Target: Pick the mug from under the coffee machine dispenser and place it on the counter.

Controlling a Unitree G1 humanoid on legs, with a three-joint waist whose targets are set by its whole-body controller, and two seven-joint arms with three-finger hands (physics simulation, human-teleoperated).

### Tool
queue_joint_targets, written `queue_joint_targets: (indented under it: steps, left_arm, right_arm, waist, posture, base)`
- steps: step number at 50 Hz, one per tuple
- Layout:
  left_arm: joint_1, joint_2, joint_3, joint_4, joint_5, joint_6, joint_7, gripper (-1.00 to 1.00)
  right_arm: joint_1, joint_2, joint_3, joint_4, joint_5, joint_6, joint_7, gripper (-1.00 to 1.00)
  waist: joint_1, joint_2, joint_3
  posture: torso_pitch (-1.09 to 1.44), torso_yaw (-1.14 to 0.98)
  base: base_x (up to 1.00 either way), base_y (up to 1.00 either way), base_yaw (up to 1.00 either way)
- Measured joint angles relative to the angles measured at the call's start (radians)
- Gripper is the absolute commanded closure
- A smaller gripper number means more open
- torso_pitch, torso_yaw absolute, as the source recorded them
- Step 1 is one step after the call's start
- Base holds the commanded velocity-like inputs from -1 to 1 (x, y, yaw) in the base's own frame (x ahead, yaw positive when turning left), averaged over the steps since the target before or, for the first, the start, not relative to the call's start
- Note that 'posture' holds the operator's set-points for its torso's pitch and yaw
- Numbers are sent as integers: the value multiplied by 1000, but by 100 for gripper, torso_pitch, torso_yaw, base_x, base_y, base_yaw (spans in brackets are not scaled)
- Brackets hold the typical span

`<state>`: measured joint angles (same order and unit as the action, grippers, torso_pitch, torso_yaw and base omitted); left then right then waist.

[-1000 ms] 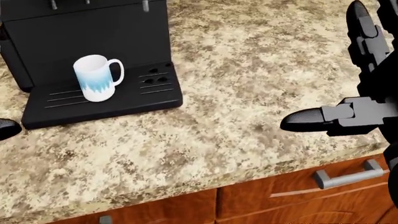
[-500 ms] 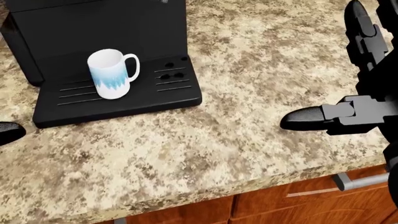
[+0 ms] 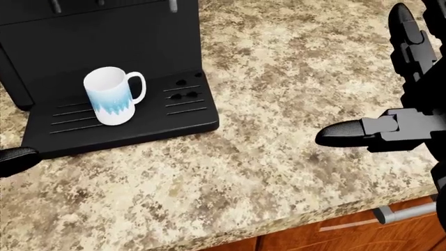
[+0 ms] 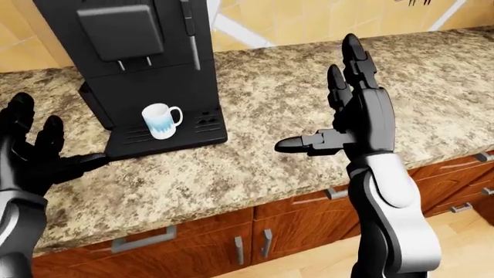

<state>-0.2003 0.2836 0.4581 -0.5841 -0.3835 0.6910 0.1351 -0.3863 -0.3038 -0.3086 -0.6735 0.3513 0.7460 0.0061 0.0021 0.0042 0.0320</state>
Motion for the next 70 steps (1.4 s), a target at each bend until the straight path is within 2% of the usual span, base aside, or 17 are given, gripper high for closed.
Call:
queue_joint_targets:
  steps: [3,7,19,20,22,25,27,29,30,33,46,60,70]
  left_arm:
    - [13,-2,-34,13,41,-19,-11,-100]
    - [35,-44,-69,55,89,-34,-44,-100]
    - [43,-75,-81,88,125,-69,-70,-100]
    - [42,-75,-82,89,126,-72,-70,-96]
    - [41,-76,-86,92,129,-78,-69,-46]
    - [41,-82,-98,97,133,-83,-67,-39]
    - [38,-85,-107,101,136,-83,-66,-10]
    - [36,-89,-116,102,139,-83,-64,0]
    - [33,-89,-115,100,143,-85,-59,-6]
    - [28,-90,-119,92,146,-85,-59,0]
    - [14,-90,-135,84,142,-65,-62,-21]
    - [-65,-91,-204,132,171,-47,-62,-33]
    - [-93,-95,-221,158,185,-51,-61,-47]
  right_arm:
    - [-1,0,2,-1,-1,0,1,-100]
    - [2,3,5,-2,-3,-5,5,-100]
    - [15,9,7,5,-17,-14,15,-100]
    - [15,9,7,4,-18,-14,15,-100]
    - [12,10,6,3,-19,-11,15,-100]
    - [11,10,6,1,-20,-11,15,-100]
    - [11,11,7,2,-20,-11,15,-100]
    - [12,11,7,2,-21,-10,16,-100]
    - [11,10,7,2,-20,-9,16,-100]
    - [9,9,4,1,-19,-5,15,-100]
    - [-5,-2,-2,-10,-4,12,10,-100]
    - [1,-2,-1,-7,-2,9,12,-100]
    - [1,-3,-2,-11,0,11,13,-100]
  waist:
    - [1,3,-2]
    - [2,1,1]
    - [2,-7,0]
    - [2,-6,0]
    - [3,-6,0]
    - [4,-6,-1]
    - [4,-6,-1]
    - [4,-7,-1]
    - [4,-7,-1]
    - [5,-7,-3]
    - [6,-6,-4]
    - [5,-9,-5]
    - [4,-11,-7]
  posture:
    - [0,0]
    - [0,0]
    - [0,0]
    - [0,0]
    - [0,0]
    - [0,0]
    - [0,0]
    - [0,0]
    - [0,0]
    - [0,0]
    - [0,0]
    - [0,0]
    - [0,0]
  base:
    - [0,0,0]
    - [0,0,0]
    - [0,0,0]
    - [0,0,0]
    - [0,0,0]
    - [0,0,0]
    - [0,0,0]
    - [0,0,0]
    - [0,0,0]
    - [0,0,0]
    - [0,0,0]
    - [0,0,0]
    - [0,0,0]
